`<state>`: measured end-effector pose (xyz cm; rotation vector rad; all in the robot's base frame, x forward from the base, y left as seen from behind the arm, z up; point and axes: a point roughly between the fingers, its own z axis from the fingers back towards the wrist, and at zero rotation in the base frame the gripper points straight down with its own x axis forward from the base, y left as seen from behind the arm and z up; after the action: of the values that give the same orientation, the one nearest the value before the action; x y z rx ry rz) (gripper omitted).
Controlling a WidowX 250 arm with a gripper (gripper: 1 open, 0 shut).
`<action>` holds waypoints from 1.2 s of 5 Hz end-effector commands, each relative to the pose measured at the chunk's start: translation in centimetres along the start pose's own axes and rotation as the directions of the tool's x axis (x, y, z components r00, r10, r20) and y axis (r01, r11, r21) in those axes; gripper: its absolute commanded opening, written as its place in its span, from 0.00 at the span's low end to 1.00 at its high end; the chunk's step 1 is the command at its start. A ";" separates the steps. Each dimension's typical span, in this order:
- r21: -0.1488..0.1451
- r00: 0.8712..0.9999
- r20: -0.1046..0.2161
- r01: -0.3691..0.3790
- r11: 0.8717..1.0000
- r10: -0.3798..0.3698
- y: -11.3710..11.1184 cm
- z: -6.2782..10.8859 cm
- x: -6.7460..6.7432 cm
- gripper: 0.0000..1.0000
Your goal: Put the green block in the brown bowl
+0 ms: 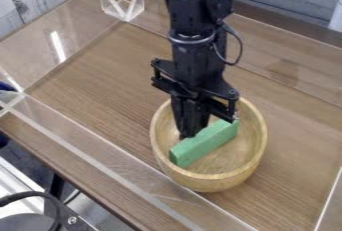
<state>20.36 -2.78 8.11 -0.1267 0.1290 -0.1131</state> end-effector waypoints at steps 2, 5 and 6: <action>0.012 0.999 0.042 0.005 1.000 -0.006 -0.4 0.2 0.8 0.00; 0.024 0.998 0.016 0.061 0.998 -0.061 -0.8 -2.4 1.0 0.00; 0.039 0.998 0.010 0.065 0.997 -0.065 -1.2 -2.4 1.2 1.00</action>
<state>20.99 -4.21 5.73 -0.0954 0.1156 -0.1724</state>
